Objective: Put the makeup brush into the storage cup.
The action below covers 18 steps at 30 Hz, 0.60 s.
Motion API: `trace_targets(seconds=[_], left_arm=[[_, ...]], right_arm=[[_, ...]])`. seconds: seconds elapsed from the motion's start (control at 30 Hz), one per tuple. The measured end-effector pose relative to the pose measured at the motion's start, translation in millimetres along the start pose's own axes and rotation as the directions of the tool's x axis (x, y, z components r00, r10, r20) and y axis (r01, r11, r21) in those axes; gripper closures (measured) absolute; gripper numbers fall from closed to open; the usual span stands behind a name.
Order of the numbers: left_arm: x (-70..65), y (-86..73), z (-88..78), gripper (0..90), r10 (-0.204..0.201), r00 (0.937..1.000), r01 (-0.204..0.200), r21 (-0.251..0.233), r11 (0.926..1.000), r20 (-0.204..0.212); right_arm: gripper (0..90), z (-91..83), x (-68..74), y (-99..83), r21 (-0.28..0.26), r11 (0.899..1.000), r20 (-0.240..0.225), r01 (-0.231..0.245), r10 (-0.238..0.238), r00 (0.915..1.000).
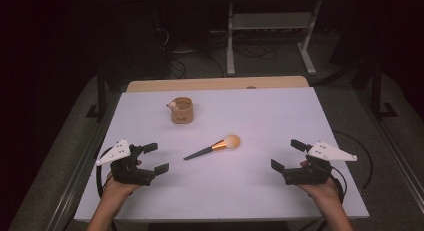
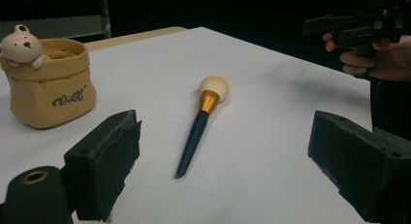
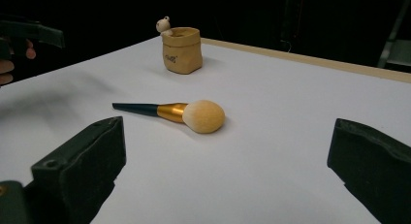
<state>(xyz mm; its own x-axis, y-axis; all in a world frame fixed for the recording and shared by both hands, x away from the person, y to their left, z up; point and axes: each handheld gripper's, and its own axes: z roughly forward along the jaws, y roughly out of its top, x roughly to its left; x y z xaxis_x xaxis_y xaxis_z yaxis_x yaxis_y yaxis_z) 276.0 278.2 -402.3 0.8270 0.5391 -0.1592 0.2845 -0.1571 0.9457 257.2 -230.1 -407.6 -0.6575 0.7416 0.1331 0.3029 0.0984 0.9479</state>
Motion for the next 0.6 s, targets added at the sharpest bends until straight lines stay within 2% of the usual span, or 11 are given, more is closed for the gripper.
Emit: trace_targets(seconds=[0.43,0.6], left_arm=[[3.0,6.4,7.3,10.8,0.006,1.0000,-0.006,-0.005,1.0000,0.006],[4.4,11.7,10.8,10.8,0.027,0.9996,-0.027,0.000,0.9996,0.013]], right_arm=[[0.0,1.5,1.0,0.1,0.002,1.000,-0.005,0.010,-0.010,0.9999],[0.0,1.8,1.1,0.2,0.003,1.000,-0.006,0.009,-0.009,0.9999]])
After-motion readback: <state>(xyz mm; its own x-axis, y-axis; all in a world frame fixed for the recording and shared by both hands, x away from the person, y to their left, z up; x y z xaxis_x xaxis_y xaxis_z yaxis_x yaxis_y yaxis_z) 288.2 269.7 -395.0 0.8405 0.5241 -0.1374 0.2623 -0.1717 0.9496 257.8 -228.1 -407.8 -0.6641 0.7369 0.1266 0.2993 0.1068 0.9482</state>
